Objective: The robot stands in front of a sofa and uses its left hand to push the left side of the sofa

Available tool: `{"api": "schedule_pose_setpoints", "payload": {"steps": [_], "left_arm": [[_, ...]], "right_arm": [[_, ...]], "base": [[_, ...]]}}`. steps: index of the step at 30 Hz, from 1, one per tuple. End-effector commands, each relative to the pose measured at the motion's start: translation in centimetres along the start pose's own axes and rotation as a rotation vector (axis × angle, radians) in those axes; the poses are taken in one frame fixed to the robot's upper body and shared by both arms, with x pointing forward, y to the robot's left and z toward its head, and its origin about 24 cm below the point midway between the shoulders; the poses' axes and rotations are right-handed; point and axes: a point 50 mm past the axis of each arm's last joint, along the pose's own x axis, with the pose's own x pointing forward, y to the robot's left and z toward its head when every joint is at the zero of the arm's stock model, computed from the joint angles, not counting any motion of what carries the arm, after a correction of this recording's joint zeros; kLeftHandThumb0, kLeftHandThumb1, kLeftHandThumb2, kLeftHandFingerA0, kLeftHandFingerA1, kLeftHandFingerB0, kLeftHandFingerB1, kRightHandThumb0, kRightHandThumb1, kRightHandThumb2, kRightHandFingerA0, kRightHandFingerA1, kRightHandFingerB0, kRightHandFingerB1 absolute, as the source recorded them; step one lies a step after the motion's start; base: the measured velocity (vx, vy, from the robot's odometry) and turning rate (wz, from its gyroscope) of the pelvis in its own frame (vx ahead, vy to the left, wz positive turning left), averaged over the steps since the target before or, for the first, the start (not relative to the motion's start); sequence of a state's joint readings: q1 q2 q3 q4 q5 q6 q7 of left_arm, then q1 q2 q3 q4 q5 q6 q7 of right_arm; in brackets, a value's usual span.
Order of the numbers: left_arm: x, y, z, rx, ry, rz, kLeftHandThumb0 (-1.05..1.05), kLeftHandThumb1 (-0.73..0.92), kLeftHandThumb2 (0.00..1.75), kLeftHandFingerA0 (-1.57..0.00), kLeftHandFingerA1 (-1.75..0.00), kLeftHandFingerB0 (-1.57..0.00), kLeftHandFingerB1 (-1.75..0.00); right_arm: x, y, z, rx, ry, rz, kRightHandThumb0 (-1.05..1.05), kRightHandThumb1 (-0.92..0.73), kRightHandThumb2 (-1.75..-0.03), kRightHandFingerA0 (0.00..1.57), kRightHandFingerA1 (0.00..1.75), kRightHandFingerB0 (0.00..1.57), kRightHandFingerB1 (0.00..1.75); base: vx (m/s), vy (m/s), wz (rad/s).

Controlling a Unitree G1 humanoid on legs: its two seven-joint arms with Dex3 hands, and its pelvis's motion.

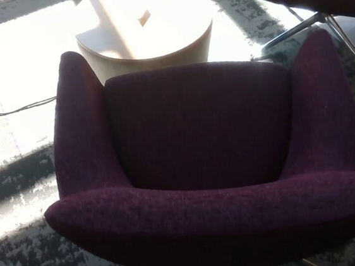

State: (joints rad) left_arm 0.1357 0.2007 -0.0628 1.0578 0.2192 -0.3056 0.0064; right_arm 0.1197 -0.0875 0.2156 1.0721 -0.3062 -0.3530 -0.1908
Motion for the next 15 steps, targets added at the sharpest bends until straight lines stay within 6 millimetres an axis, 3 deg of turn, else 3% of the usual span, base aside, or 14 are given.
{"api": "schedule_pose_setpoints", "payload": {"steps": [1,2,3,4,5,8,9,10,11,12,15], "left_arm": [[-0.6,1.7,0.8,-0.039,-0.192,0.026,-0.73,0.79,1.14,-0.14,-0.51,-0.03,-0.42],[-0.6,2.0,1.0,-0.05,-0.203,0.033,-0.76,0.89,0.88,-0.07,-0.38,-0.1,-0.36],[-0.6,2.5,1.2,-0.083,-0.216,0.046,-0.67,0.81,1.16,-0.04,-0.46,-0.06,-0.38],[-0.5,3.1,1.5,-0.126,-0.228,0.061,-0.67,0.81,1.16,-0.04,-0.46,-0.06,-0.38],[-0.4,3.4,1.8,-0.155,-0.241,0.065,-0.69,0.92,0.81,-0.1,-0.35,-0.07,-0.27],[-0.2,4.6,2.6,-0.209,-0.275,0.101,-0.74,0.91,0.81,-0.1,-0.34,-0.07,-0.27],[-0.1,5.9,3.6,-0.243,-0.321,0.124,-0.75,0.92,0.8,-0.09,-0.29,-0.07,-0.26],[0.0,6.5,4.2,-0.246,-0.343,0.135,-0.83,0.85,1.2,-0.08,-0.34,-0.08,-0.27],[0.0,6.9,4.7,-0.24,-0.358,0.163,-0.35,0.51,1.12,0.0,-0.48,0.0,-0.46],[-0.1,7.5,5.2,-0.236,-0.382,0.196,-0.76,0.79,1.18,-0.04,-0.41,-0.07,-0.39],[-0.1,8.6,6.4,-0.269,-0.444,0.178,-0.85,0.84,1.2,-0.04,-0.29,-0.11,-0.28]], "right_arm": [[-0.9,1.2,1.7,-0.025,-0.254,-0.044,-0.45,-0.66,-0.6,0.84,0.77,0.72,0.47],[-0.9,1.2,1.8,-0.028,-0.257,-0.048,-0.45,-0.67,-0.59,0.83,0.79,0.73,0.47],[-0.9,1.2,1.8,-0.027,-0.26,-0.048,-0.46,-0.66,-0.6,0.83,0.81,0.73,0.47],[-0.9,1.2,1.8,-0.023,-0.261,-0.045,-0.46,-0.66,-0.6,0.83,0.81,0.73,0.47],[-0.8,1.0,1.9,-0.023,-0.267,-0.05,-0.47,-0.66,-0.6,0.82,0.82,0.74,0.47],[-0.7,0.9,2.0,-0.027,-0.268,-0.06,-0.48,-0.66,-0.6,0.83,0.79,0.74,0.47],[-0.7,1.0,2.0,-0.029,-0.277,-0.058,-0.47,-0.66,-0.6,0.83,0.75,0.73,0.46],[-0.7,0.9,2.1,-0.018,-0.283,-0.059,-0.45,-0.66,-0.6,0.83,0.76,0.72,0.47],[-0.7,0.8,2.1,-0.015,-0.286,-0.061,-0.45,-0.66,-0.6,0.83,0.75,0.73,0.47],[-0.7,0.7,2.1,-0.023,-0.286,-0.063,-0.46,-0.66,-0.6,0.83,0.75,0.72,0.46],[-0.6,0.7,2.1,-0.043,-0.288,-0.068,-0.45,-0.66,-0.6,0.84,0.78,0.73,0.46]], "base": [[0.0,0.0,0.0],[0.0,0.0,0.0],[0.0,0.0,0.0],[0.0,0.0,0.0],[0.0,0.0,0.0],[0.0,0.0,0.0],[0.0,0.0,0.0],[0.0,0.0,0.0],[0.0,0.0,0.0],[0.0,0.0,0.0],[0.0,0.0,0.0]]}}
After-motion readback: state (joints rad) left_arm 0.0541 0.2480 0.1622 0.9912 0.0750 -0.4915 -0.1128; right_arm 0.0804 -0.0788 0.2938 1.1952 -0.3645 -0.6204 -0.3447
